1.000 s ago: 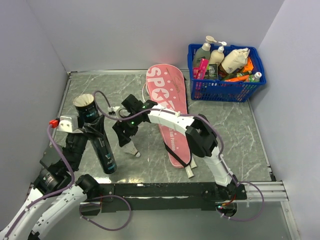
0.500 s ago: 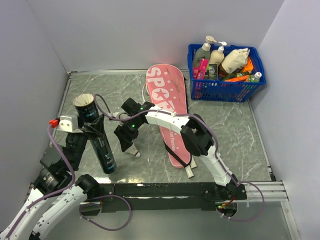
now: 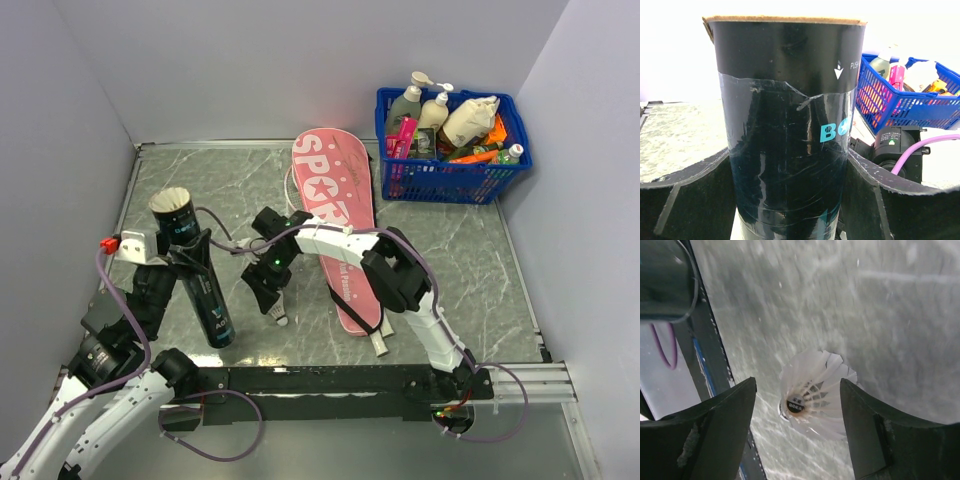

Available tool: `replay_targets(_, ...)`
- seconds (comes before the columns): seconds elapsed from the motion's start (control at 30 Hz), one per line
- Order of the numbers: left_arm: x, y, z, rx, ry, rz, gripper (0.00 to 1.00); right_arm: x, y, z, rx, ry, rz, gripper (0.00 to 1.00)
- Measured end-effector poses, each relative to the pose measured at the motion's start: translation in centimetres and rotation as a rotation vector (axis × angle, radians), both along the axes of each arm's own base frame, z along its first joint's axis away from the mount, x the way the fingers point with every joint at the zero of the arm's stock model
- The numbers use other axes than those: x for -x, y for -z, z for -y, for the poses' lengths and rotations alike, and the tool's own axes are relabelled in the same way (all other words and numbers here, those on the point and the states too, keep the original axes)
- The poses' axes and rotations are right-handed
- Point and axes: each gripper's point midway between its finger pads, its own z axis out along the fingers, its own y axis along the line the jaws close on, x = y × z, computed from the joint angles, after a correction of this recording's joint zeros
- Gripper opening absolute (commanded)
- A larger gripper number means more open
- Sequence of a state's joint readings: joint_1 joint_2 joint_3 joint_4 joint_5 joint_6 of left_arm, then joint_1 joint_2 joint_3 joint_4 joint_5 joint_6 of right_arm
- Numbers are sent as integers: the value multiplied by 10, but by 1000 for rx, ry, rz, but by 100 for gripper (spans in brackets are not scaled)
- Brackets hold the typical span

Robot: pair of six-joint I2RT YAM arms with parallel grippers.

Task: Pack up the badminton gear

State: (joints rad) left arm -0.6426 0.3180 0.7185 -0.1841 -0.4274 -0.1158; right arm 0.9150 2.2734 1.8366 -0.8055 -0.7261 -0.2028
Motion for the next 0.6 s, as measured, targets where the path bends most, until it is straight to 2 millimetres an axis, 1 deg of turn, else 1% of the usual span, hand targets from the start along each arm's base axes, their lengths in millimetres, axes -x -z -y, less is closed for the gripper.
replay_targets(0.03, 0, 0, 1, 1, 3, 0, 1, 1, 1, 3, 9, 1, -2, 70)
replay_targets(0.1, 0, 0, 1, 0, 6, 0, 1, 2, 3, 8, 20, 3, -1, 63)
replay_targets(0.13, 0, 0, 1, 0, 7, -1, 1, 2, 3, 9, 23, 5, -1, 57)
replay_targets(0.2, 0, 0, 2, -1, 8, -1, 1, 1, 1, 13, 27, 9, 4, 52)
replay_targets(0.23, -1, 1, 2, -2, 7, -3, 1, 1, -1, 14, 26, 12, 9, 47)
replay_targets(0.3, -2, 2, 2, -3, 8, -7, 1, 1, -5, 15, 23, 13, 17, 42)
replay_targets(0.33, -2, 2, 3, -6, 10, -10, 1, 0, -8, 15, 18, 14, 23, 34)
replay_targets(0.37, -3, 3, 4, -8, 13, -12, 1, 0, -11, 15, 14, 15, 28, 31)
replay_targets(0.47, -4, 2, 5, -4, 17, -11, 1, -2, -17, 14, 6, 23, 41, 27)
replay_targets(0.5, -3, 1, 6, -2, 22, -7, 1, -3, -18, 15, 5, 26, 46, 24)
replay_targets(0.53, -3, 1, 7, -1, 24, -5, 1, -3, -19, 15, 5, 27, 48, 17)
replay_targets(0.6, -4, 0, 7, 0, 27, -5, 1, -4, -19, 16, 7, 31, 49, 10)
